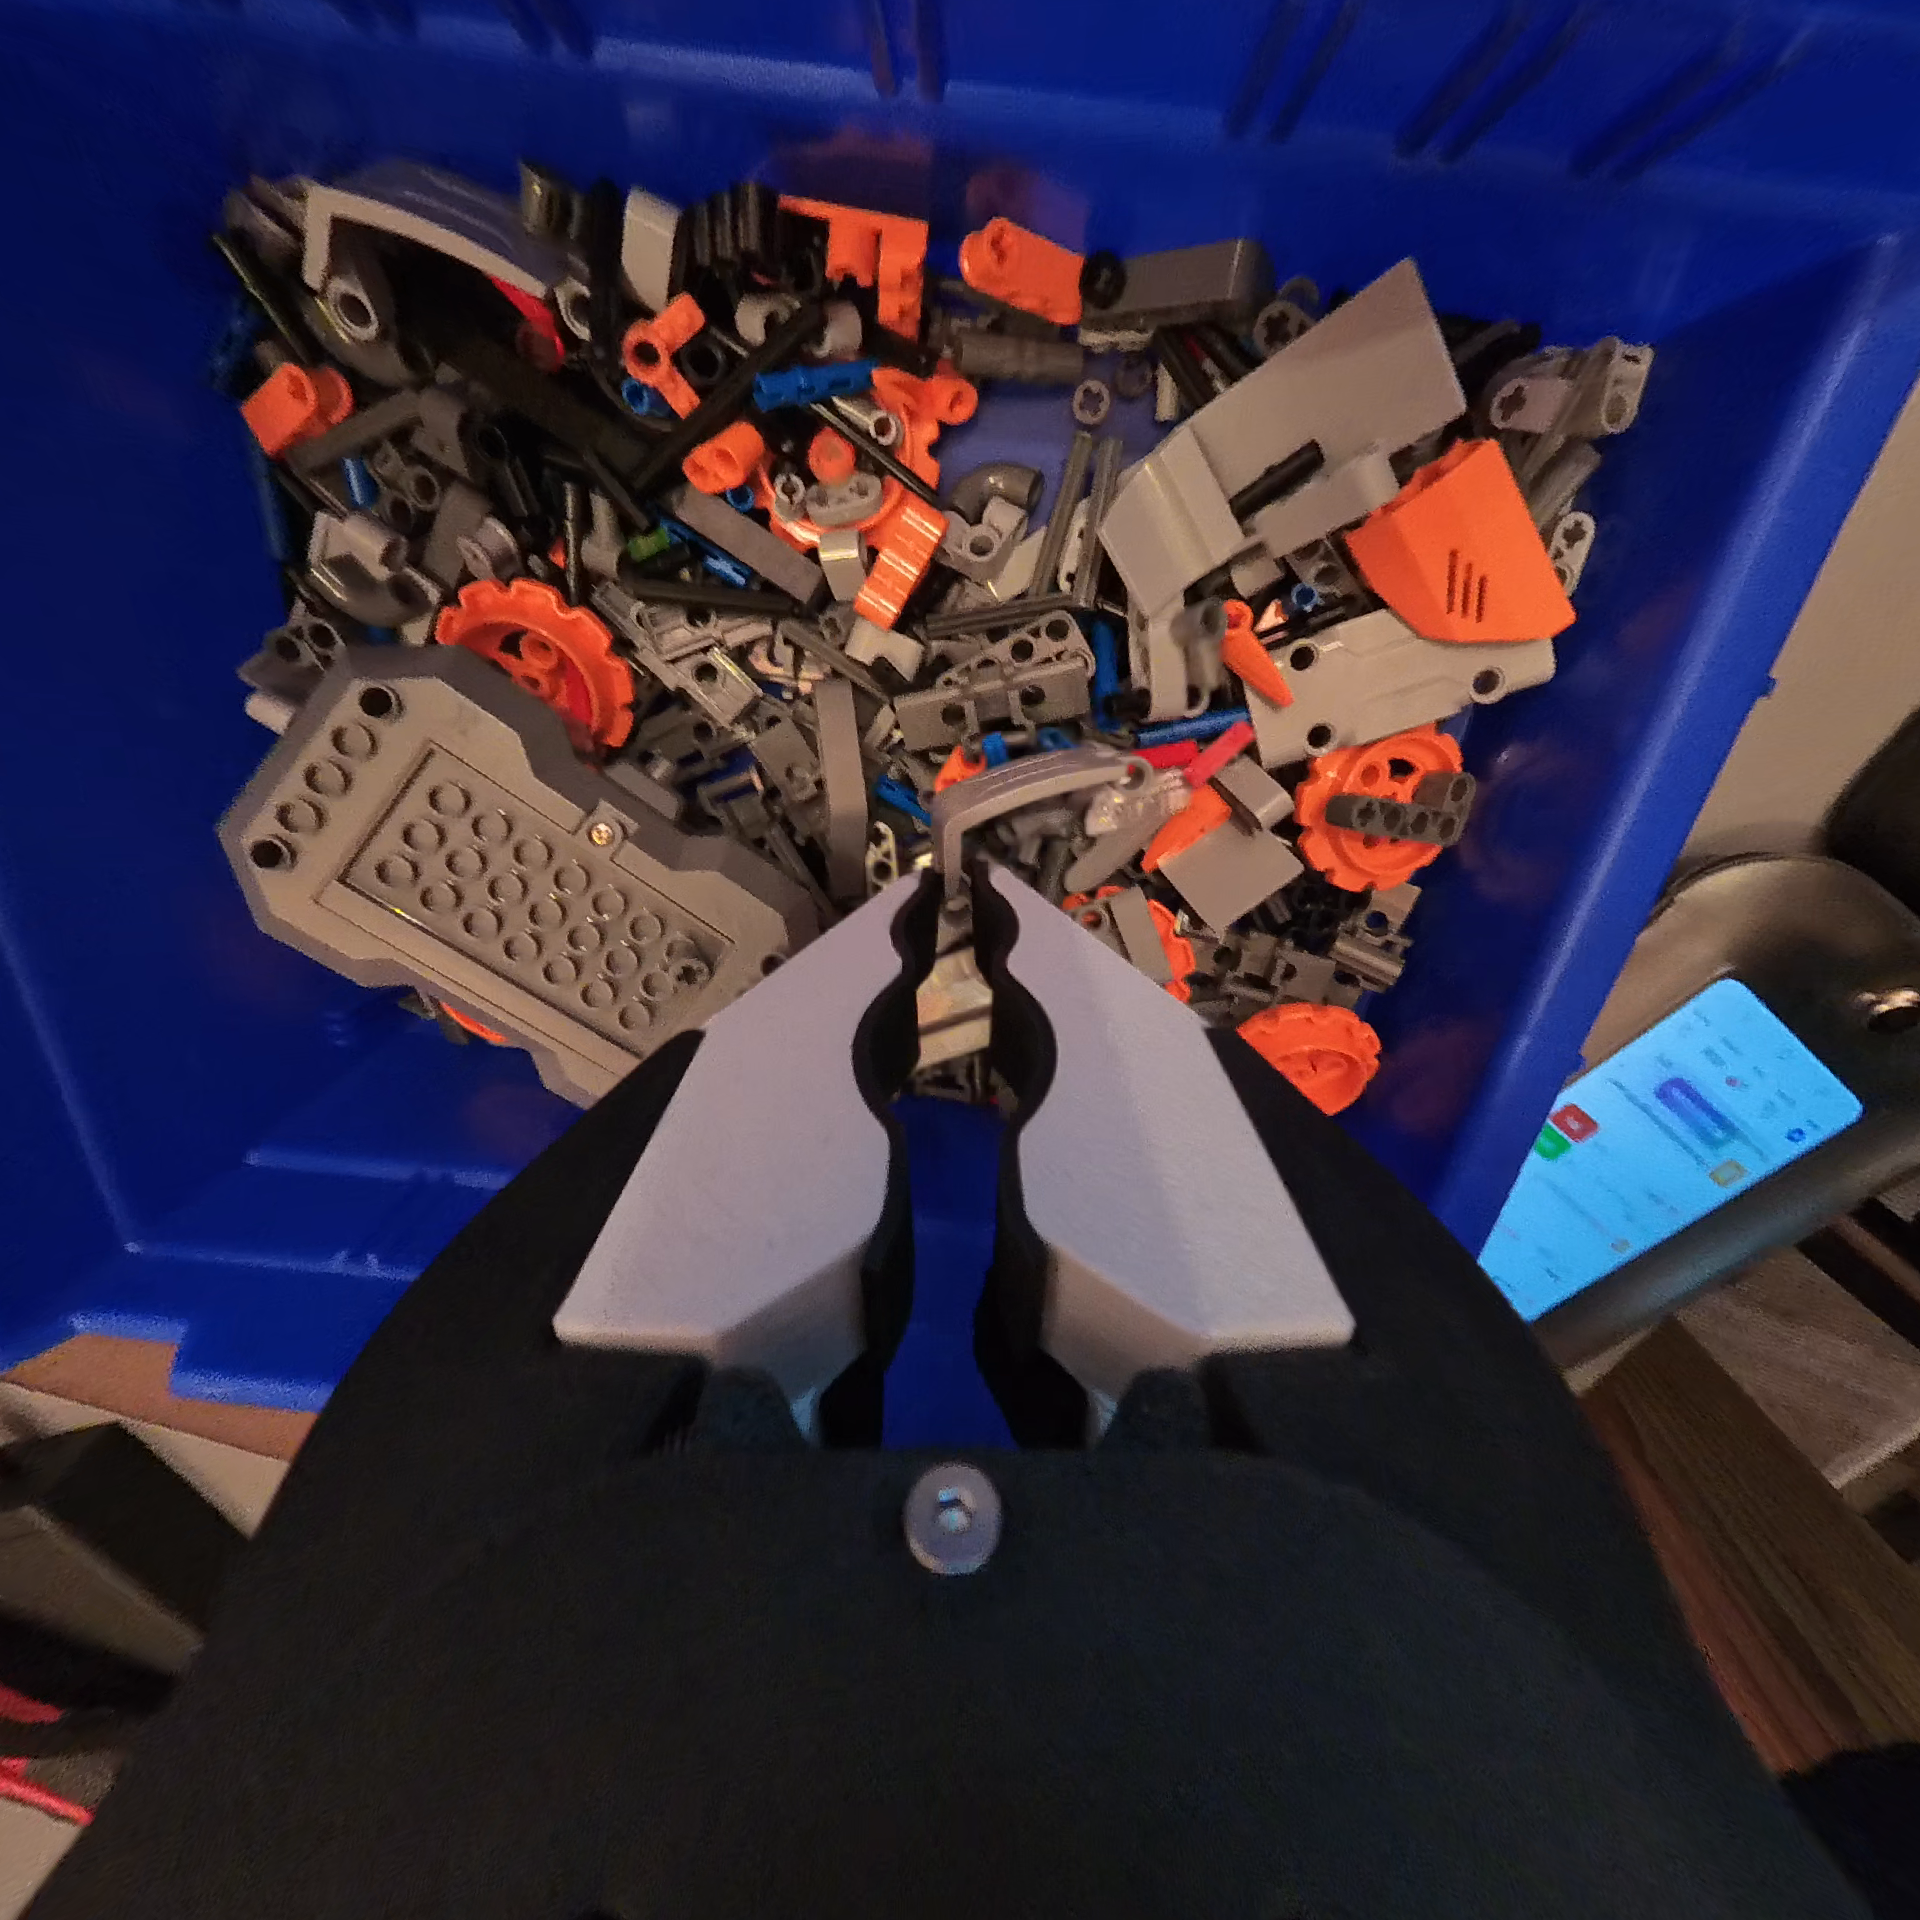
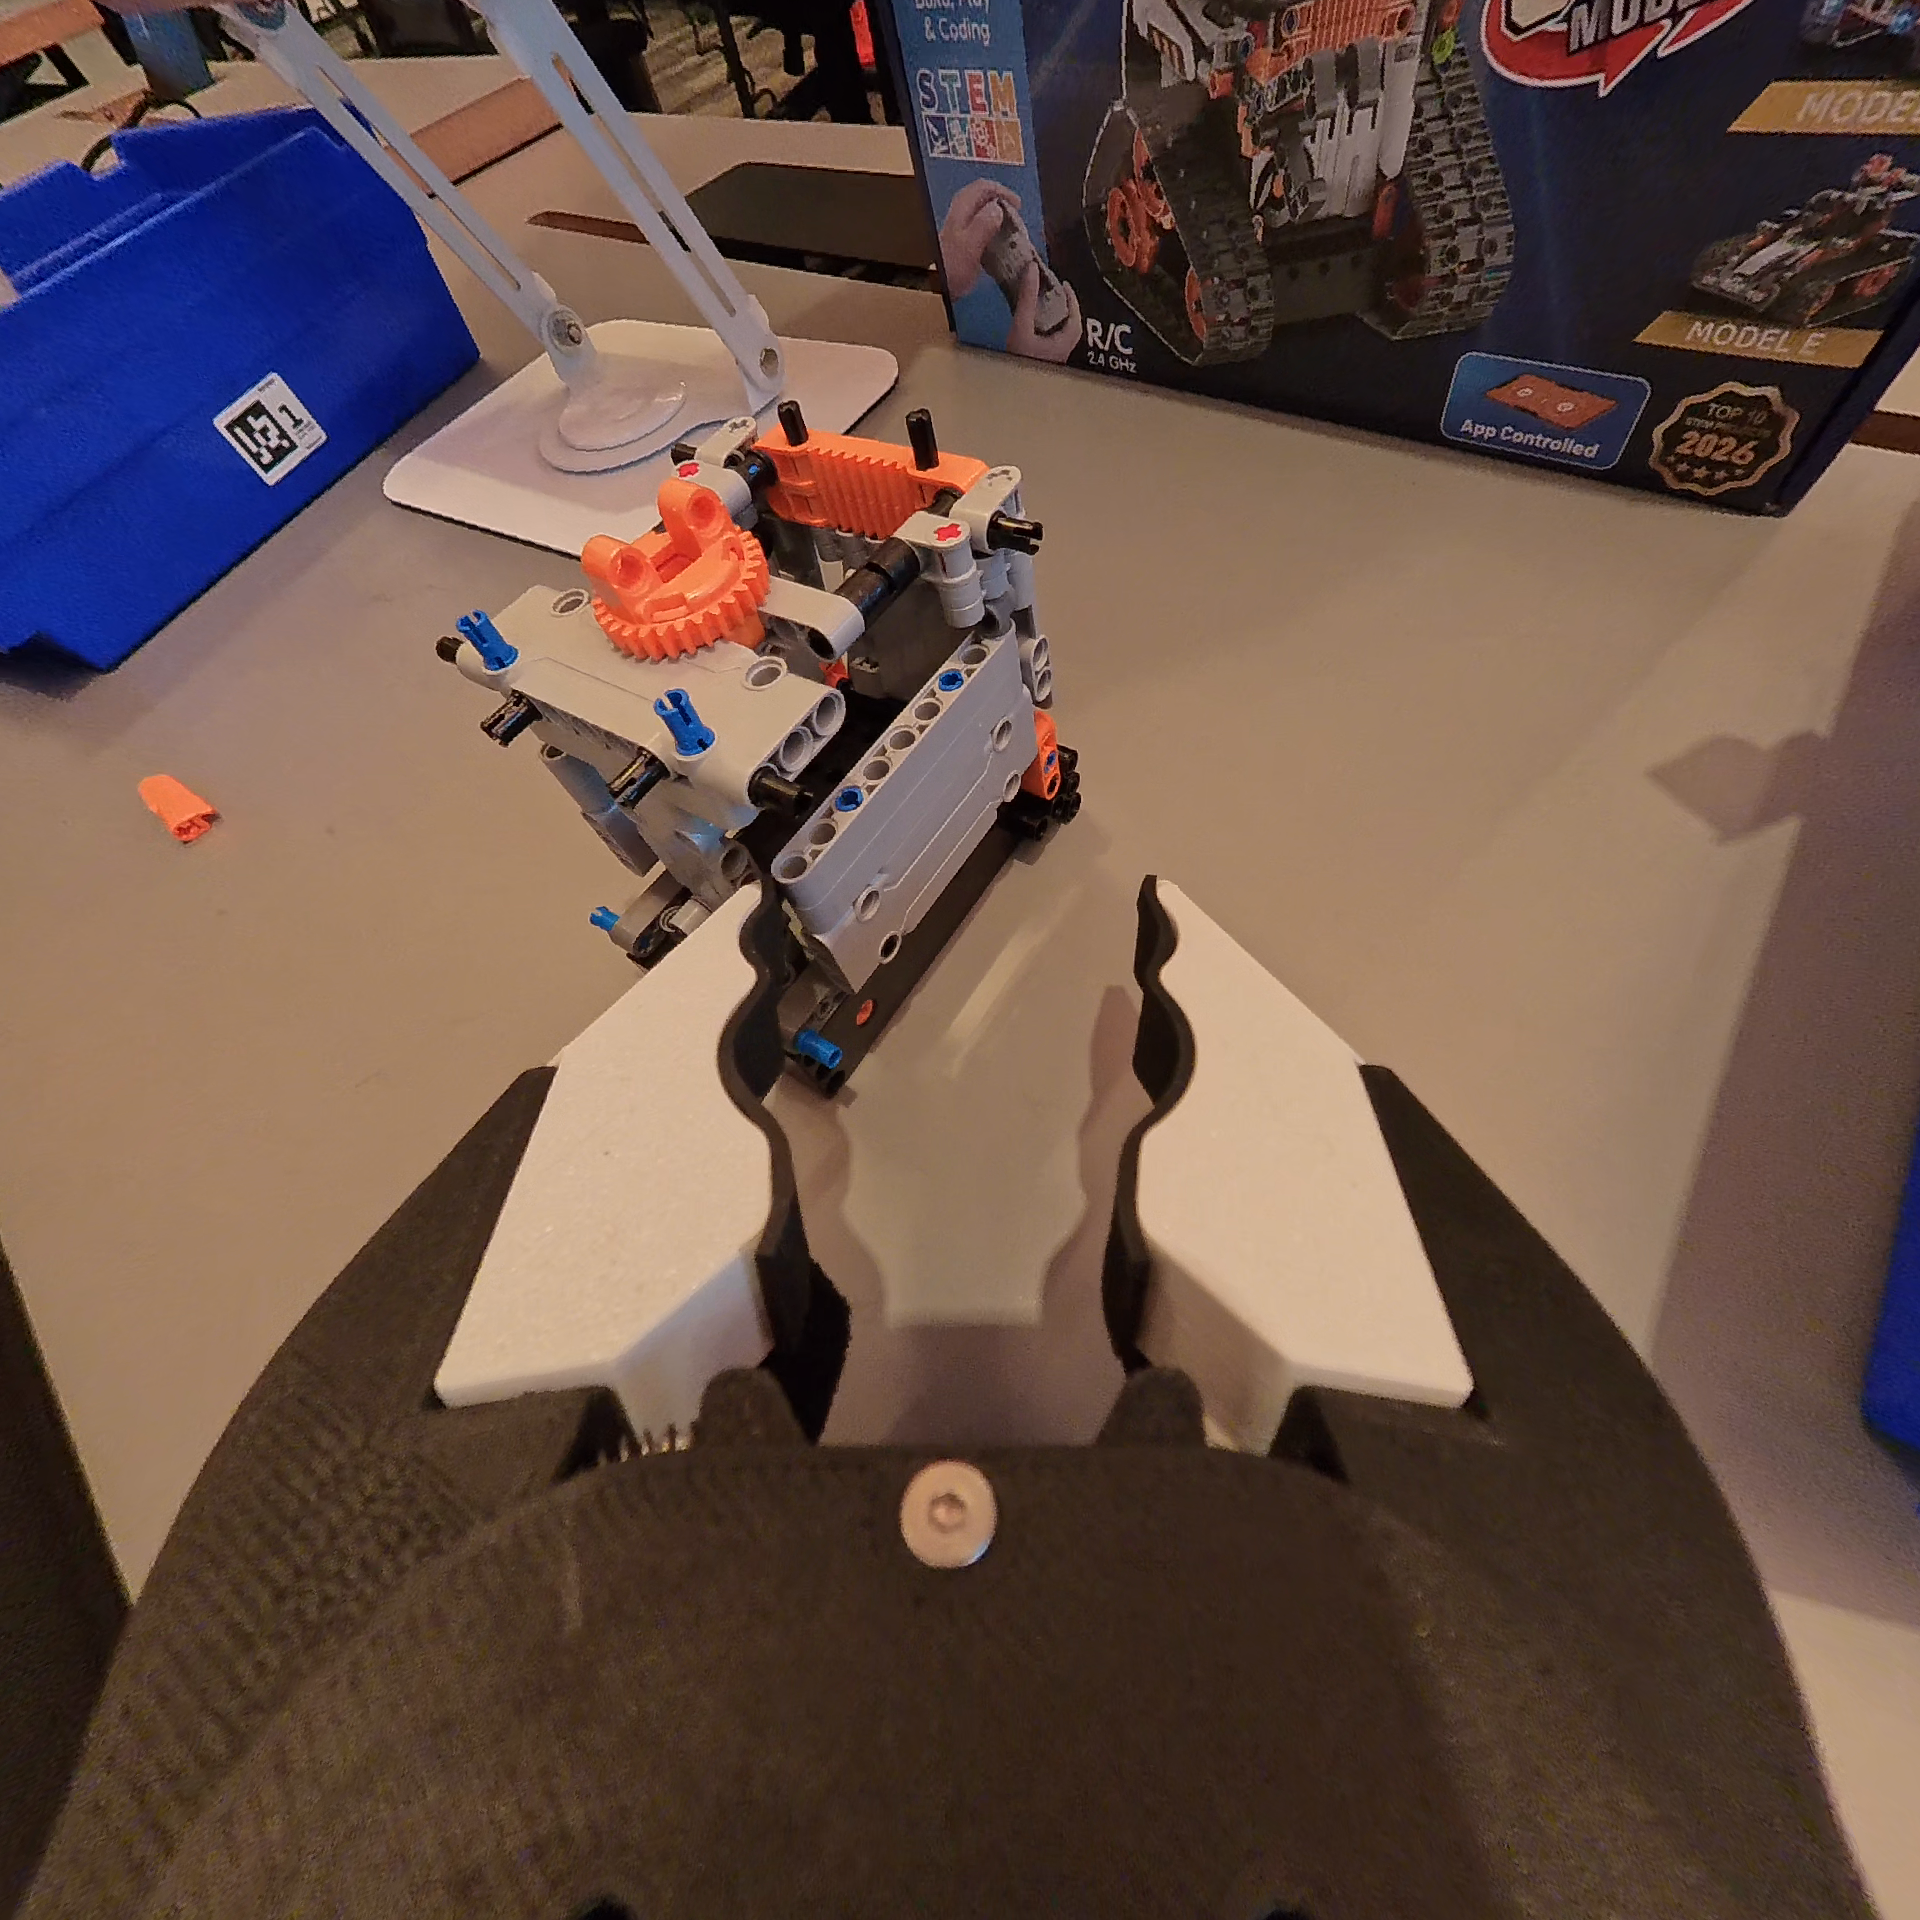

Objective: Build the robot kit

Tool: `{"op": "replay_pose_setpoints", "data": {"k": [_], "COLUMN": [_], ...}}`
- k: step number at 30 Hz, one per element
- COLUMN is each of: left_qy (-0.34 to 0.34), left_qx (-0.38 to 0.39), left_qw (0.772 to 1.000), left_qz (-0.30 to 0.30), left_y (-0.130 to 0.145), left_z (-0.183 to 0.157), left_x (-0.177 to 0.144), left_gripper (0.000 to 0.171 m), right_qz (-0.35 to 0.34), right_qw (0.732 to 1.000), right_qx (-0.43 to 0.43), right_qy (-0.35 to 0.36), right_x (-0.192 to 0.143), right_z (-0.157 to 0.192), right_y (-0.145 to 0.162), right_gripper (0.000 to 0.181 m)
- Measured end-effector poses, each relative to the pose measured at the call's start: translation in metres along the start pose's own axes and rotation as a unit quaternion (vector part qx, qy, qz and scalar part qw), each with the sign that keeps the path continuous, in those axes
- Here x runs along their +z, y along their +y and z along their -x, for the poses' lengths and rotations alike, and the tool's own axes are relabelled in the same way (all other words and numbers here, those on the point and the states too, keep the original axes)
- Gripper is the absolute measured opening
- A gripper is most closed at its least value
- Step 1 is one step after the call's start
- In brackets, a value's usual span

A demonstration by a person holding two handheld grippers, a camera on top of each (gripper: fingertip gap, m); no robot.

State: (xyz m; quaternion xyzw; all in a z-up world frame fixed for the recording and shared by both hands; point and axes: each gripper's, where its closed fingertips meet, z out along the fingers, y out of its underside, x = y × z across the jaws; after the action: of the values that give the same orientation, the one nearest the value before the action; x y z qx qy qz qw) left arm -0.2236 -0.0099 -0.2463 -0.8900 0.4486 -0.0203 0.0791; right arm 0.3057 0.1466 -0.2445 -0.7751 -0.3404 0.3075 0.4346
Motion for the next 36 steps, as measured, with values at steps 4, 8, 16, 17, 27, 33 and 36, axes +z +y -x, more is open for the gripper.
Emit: {"op": "replay_pose_setpoints", "data": {"k": [4, 8, 16, 17, 27, 33, 36], "left_qy": [-0.019, -0.026, 0.004, 0.006, 0.015, -0.001, 0.002], "left_qx": [-0.011, -0.010, 0.061, 0.068, 0.091, 0.067, 0.047], "left_qw": [0.999, 1.000, 0.998, 0.997, 0.995, 0.997, 0.999], "left_qz": [0.047, 0.011, -0.026, -0.031, -0.036, -0.039, -0.013], "left_y": [0.018, 0.003, -0.042, -0.047, -0.055, -0.039, -0.019], "left_z": [0.003, 0.001, -0.033, -0.036, -0.047, -0.036, -0.033], "left_x": [-0.002, -0.012, 0.013, 0.018, 0.035, 0.017, 0.002], "left_gripper": [0.012, 0.024, 0.040, 0.043, 0.022, 0.021, 0.006], "right_qz": [-0.001, -0.002, -0.001, -0.001, -0.001, -0.001, -0.001], "right_qw": [1.000, 1.000, 1.000, 1.000, 1.000, 1.000, 1.000], "right_qx": [-0.001, -0.001, 0.000, 0.000, -0.001, 0.000, 0.001], "right_qy": [0.000, 0.000, 0.000, 0.000, 0.000, 0.000, 0.000], "right_x": [0.000, -0.001, -0.001, -0.001, -0.001, -0.001, -0.001], "right_z": [0.000, 0.000, 0.000, 0.000, 0.000, 0.000, -0.001], "right_y": [0.000, -0.001, -0.001, 0.000, 0.000, 0.000, 0.000], "right_gripper": [0.066, 0.066, 0.066, 0.066, 0.066, 0.066, 0.066]}}
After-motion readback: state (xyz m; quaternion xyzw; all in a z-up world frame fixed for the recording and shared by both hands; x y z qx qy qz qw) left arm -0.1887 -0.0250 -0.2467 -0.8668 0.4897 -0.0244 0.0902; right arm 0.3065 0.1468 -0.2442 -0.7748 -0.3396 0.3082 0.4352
